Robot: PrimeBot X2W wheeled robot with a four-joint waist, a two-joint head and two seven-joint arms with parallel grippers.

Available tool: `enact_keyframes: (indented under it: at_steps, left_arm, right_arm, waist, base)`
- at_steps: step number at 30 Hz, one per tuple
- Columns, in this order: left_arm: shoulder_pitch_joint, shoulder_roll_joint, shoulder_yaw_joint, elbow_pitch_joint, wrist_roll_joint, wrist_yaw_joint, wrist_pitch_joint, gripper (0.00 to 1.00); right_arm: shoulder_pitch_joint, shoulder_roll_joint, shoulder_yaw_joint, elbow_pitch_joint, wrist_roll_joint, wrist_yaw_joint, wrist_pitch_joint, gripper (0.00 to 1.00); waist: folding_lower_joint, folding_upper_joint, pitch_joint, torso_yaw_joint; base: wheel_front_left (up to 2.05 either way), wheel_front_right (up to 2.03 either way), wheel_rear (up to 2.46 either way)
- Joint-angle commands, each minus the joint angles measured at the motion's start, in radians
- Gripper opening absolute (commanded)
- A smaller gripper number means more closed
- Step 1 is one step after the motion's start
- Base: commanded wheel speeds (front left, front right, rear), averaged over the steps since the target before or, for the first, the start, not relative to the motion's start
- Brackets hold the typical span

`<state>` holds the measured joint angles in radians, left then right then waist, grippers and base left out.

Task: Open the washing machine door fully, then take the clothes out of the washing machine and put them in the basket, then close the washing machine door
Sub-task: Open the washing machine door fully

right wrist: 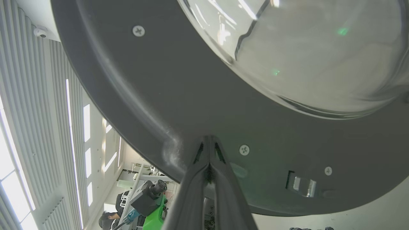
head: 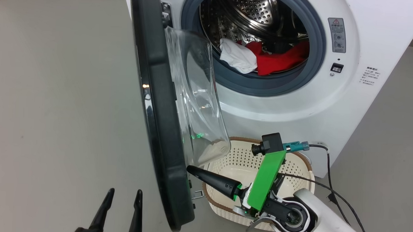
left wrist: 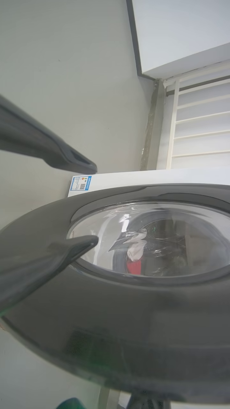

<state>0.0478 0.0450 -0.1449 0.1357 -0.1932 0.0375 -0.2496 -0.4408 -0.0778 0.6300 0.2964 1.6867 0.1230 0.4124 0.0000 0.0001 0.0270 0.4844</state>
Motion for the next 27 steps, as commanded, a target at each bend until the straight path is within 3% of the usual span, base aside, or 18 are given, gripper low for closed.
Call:
enact_keyframes:
  at_steps: [1,3,5,7,8,9,27]
  left_arm:
    - [0.000,0.005,0.036,-0.029,0.009,0.010,-0.012,1.00]
    - [0.002,0.005,0.036,-0.028,0.009,0.008,-0.012,1.00]
    - [0.003,0.005,0.037,-0.027,0.010,0.007,-0.012,1.00]
    - [0.004,0.005,0.038,-0.025,0.011,0.006,-0.012,1.00]
    - [0.005,0.005,0.038,-0.023,0.012,0.005,-0.012,1.00]
    - [0.005,0.005,0.039,-0.022,0.012,0.004,-0.012,1.00]
    - [0.020,0.005,0.054,-0.001,0.027,-0.016,-0.012,1.00]
  right_arm:
    - [-0.039,0.027,0.010,-0.024,-0.003,0.008,-0.010,0.00]
    - [-0.033,0.027,0.004,-0.014,-0.021,0.008,-0.024,0.03]
    - [-0.022,0.027,-0.002,-0.001,-0.046,0.008,-0.041,0.31]
    - [-0.006,0.027,-0.015,0.011,-0.065,0.008,-0.059,0.50]
    - [0.002,0.025,-0.021,0.017,-0.075,0.008,-0.069,0.90]
    - [0.011,0.021,-0.026,0.022,-0.083,0.008,-0.078,1.00]
    - [0.209,-0.110,-0.005,0.095,-0.195,0.008,-0.277,1.00]
  waist:
    - [0.0000,-0.0001,-0.002,-0.002]
    - [0.0000,-0.0001,-0.006,-0.004]
    - [0.0000,-0.0001,-0.010,-0.007]
    - [0.0000,-0.0001,-0.014,-0.009]
    - [0.0000,-0.0001,-0.017,-0.011]
    - [0.0000,-0.0001,-0.020,-0.012]
    - [0.0000,-0.0001,-0.065,-0.048]
  base:
    - [0.00,0.00,0.00]
    - [0.00,0.00,0.00]
    - [0.00,0.00,0.00]
    - [0.00,0.00,0.00]
    - [0.00,0.00,0.00]
    - [0.00,0.00,0.00]
    - [0.00,0.00,0.00]
